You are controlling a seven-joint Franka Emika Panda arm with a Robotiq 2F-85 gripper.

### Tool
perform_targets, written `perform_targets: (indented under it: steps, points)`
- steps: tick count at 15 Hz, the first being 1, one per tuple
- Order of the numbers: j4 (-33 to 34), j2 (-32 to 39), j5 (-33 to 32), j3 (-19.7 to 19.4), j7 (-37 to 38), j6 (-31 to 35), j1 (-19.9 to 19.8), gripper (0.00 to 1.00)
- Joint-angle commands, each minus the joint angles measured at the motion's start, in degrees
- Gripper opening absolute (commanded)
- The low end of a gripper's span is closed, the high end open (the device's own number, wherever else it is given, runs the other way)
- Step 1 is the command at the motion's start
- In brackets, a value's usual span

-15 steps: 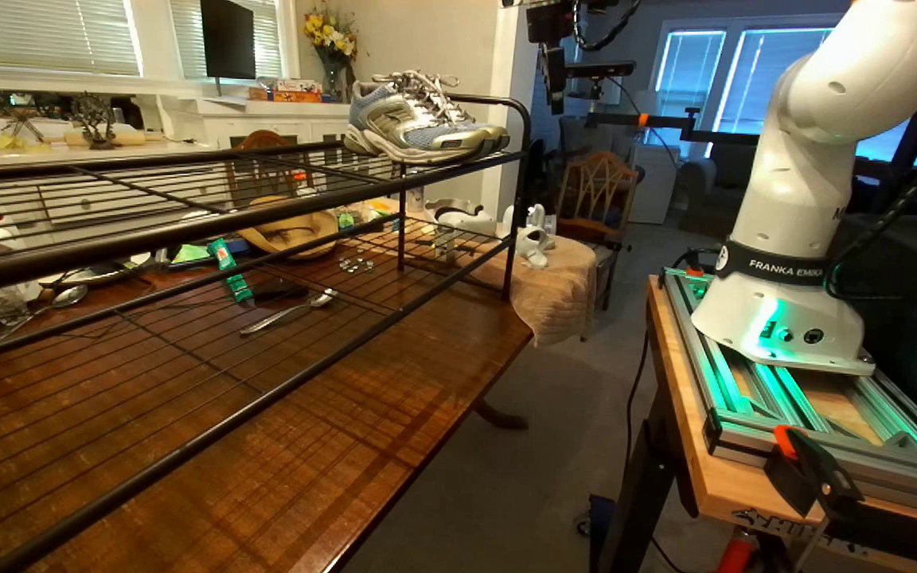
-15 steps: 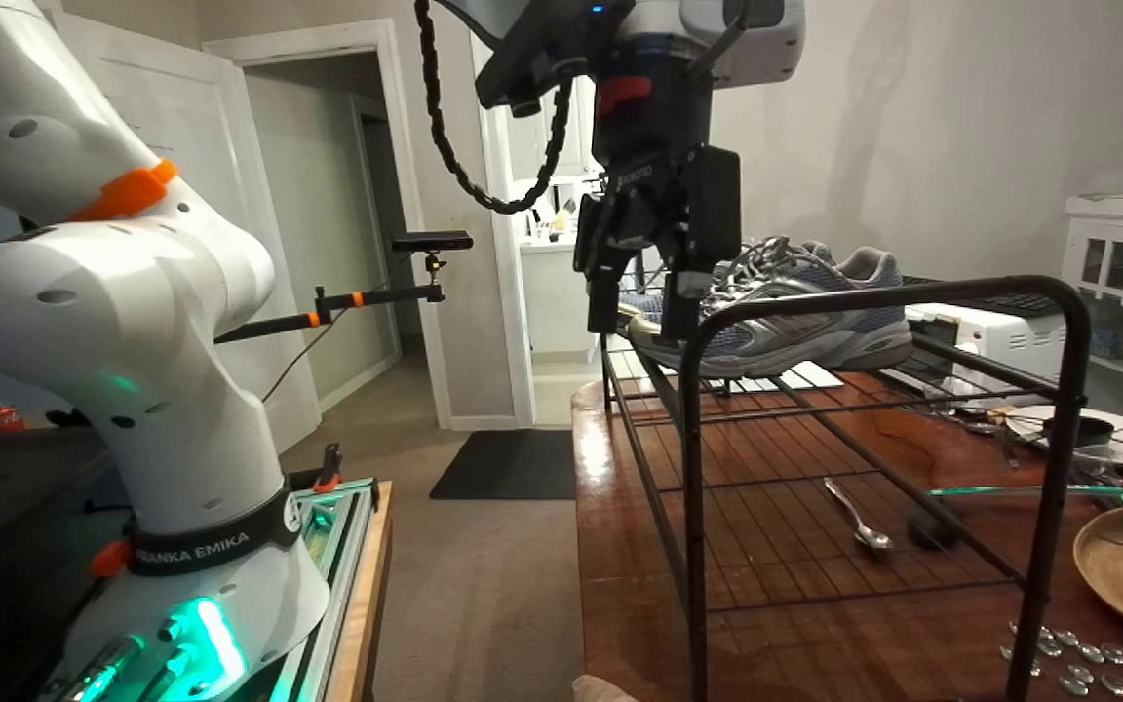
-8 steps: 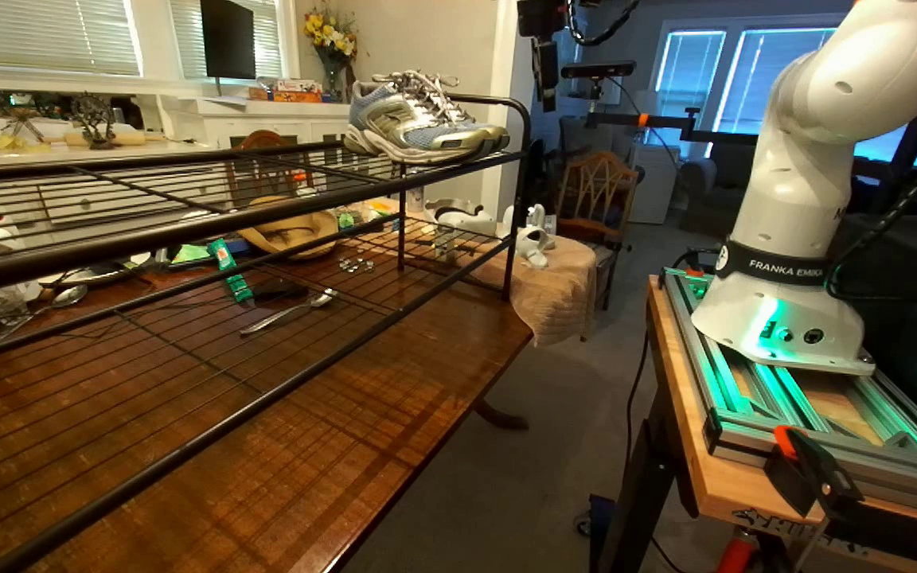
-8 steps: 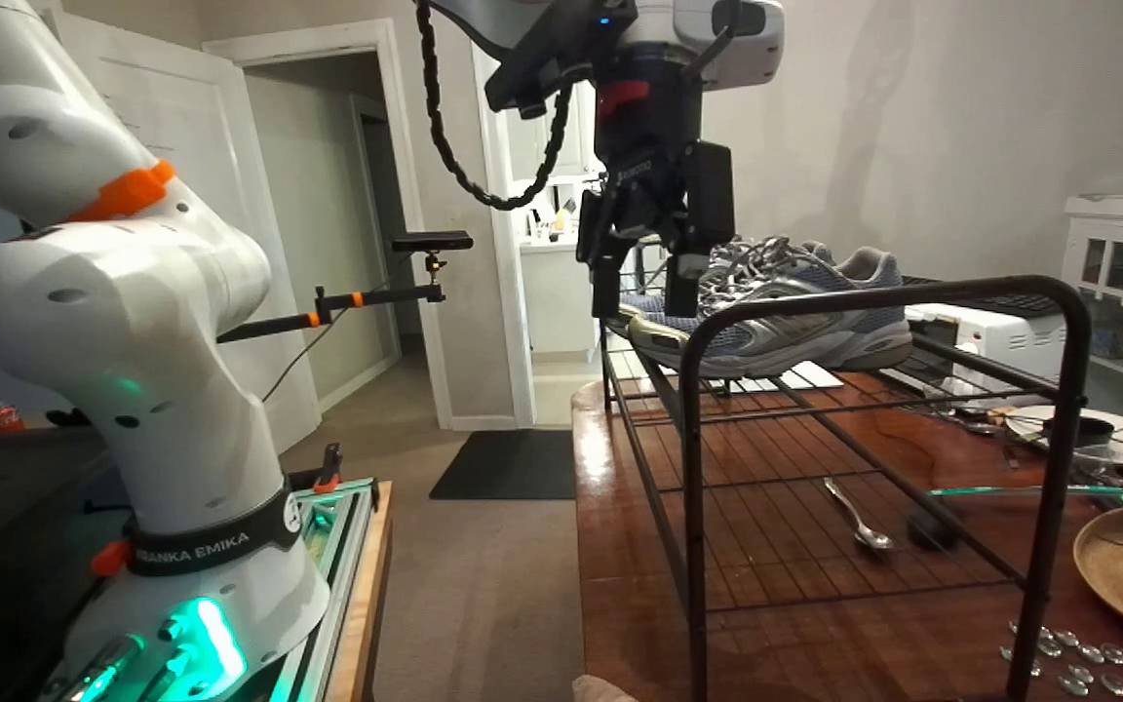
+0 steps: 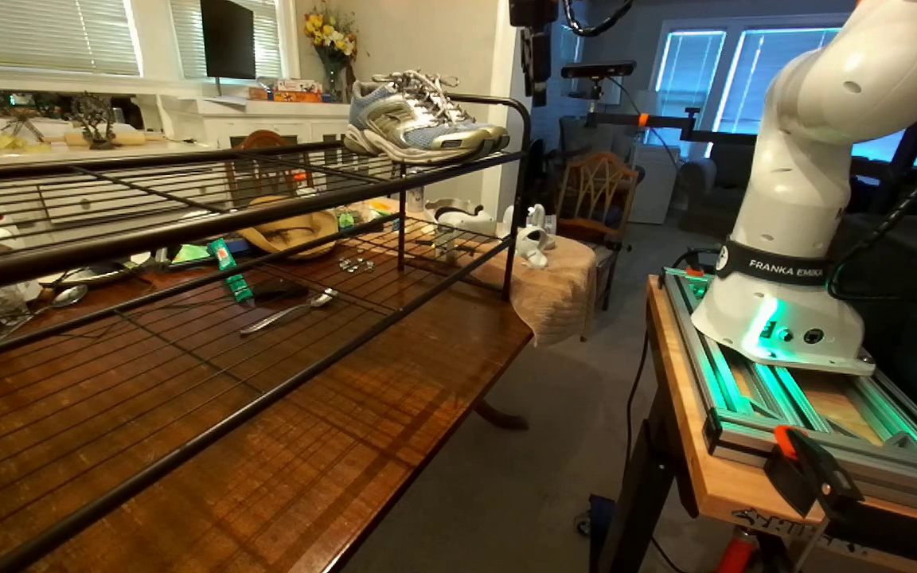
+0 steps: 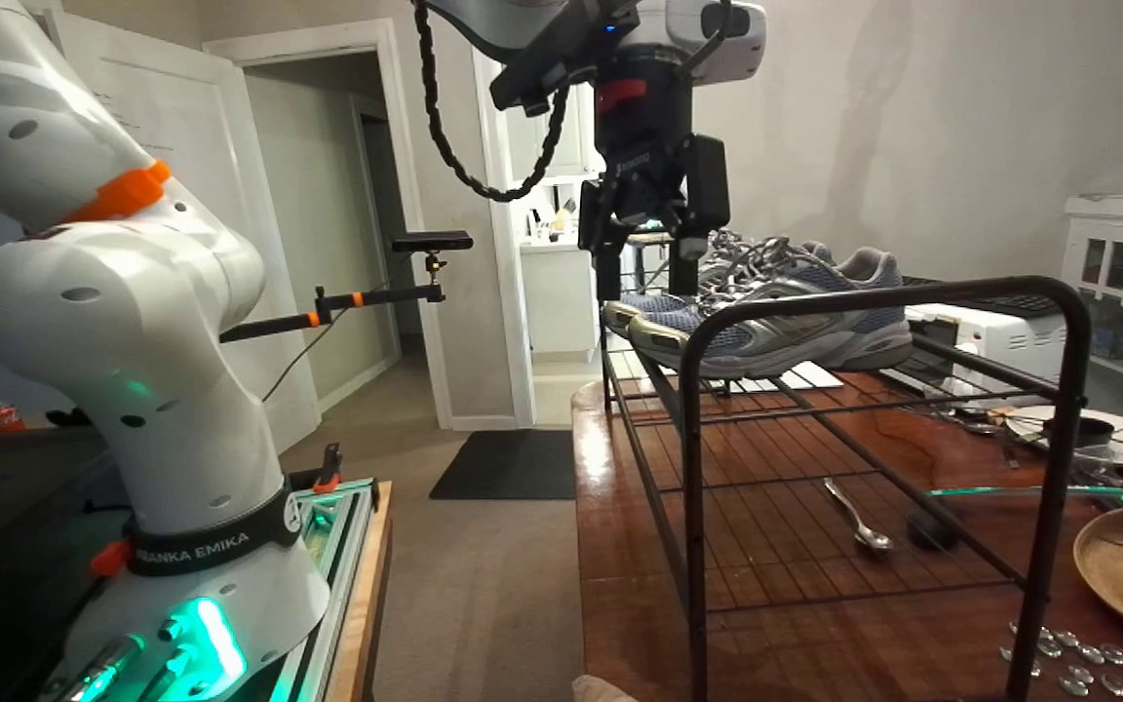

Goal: Put the left shoe on the right shoe

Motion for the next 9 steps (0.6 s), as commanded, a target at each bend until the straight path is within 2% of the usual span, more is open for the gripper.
perform_targets:
  steps: [1, 5, 9]
  points:
    - [0.13, 0.01, 0.03, 0.04, -0.01, -0.08, 0.00, 1.00]
    - [0.31, 0.01, 0.03, 0.03, -0.01, -0.07, 0.00, 1.00]
    - [-0.15, 0.50, 0.35, 0.58, 1.92, 5.28, 0.52, 1.00]
